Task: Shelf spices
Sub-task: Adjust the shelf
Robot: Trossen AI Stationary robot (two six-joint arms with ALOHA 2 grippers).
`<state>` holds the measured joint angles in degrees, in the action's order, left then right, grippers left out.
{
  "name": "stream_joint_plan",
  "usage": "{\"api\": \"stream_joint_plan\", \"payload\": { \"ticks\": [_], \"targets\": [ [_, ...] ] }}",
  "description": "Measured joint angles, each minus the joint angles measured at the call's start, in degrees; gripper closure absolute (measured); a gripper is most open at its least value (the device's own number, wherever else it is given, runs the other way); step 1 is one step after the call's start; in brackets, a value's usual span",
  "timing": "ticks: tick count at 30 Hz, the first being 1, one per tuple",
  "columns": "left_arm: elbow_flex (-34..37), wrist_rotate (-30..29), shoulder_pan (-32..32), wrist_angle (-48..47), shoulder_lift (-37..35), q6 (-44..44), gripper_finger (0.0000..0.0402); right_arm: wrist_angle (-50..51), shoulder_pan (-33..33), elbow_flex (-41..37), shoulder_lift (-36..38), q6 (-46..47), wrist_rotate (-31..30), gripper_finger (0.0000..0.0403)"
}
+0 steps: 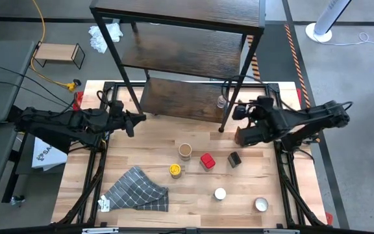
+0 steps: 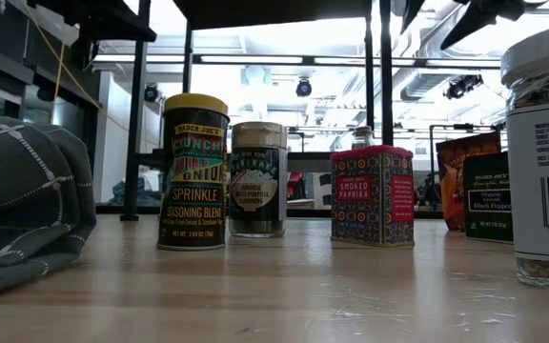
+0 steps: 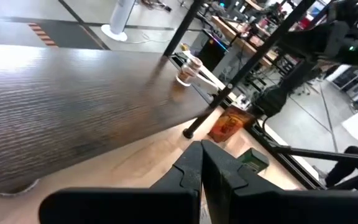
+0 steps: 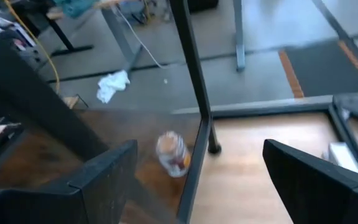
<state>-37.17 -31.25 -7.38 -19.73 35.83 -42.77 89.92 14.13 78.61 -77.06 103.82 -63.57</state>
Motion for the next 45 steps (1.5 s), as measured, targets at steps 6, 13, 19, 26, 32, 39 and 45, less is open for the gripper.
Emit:
{"api": "stream_joint_plan", "payload": {
  "ticks": [6, 13, 19, 26, 32, 39, 45],
  "targets": [
    [0.0, 2.6, -0.2, 2.5, -0.5, 4.5, 0.0402, -6.0, 0.6, 0.0, 4.9, -12.5, -3.4, 0.0061],
    [0.0, 14.5, -0.2, 15.2, -0.5, 10.2, 0.0401, -23.7, -0.4, 0.1, 8.8, -39.4, -1.9, 0.0061],
    [0.0, 15.6, -0.2, 19.9, 0.6, 11.5, 0.0401, -32.6, -4.1, 0.0, 9.3, -52.9, 3.3, 0.0061],
    [0.0, 18.7, -1.1, 20.4, 1.9, 10.6, 0.0402, -42.0, -6.8, 0.0, 8.3, -64.0, 13.8, 0.0061],
    [0.0, 18.6, -2.5, 21.4, 4.0, 10.0, 0.0402, -51.2, -5.7, 0.1, 5.1, -67.9, 24.1, 0.0061],
    [0.0, 13.7, -2.8, 21.5, 8.8, 6.8, 0.0402, -56.2, -1.3, 0.0, -0.1, -66.5, 28.5, 0.0061],
    [0.0, 16.5, 0.1, 26.3, 16.2, 6.3, 0.0402, -51.0, 3.5, 0.0, -0.1, -60.5, 26.4, 0.0061]
  ]
}}
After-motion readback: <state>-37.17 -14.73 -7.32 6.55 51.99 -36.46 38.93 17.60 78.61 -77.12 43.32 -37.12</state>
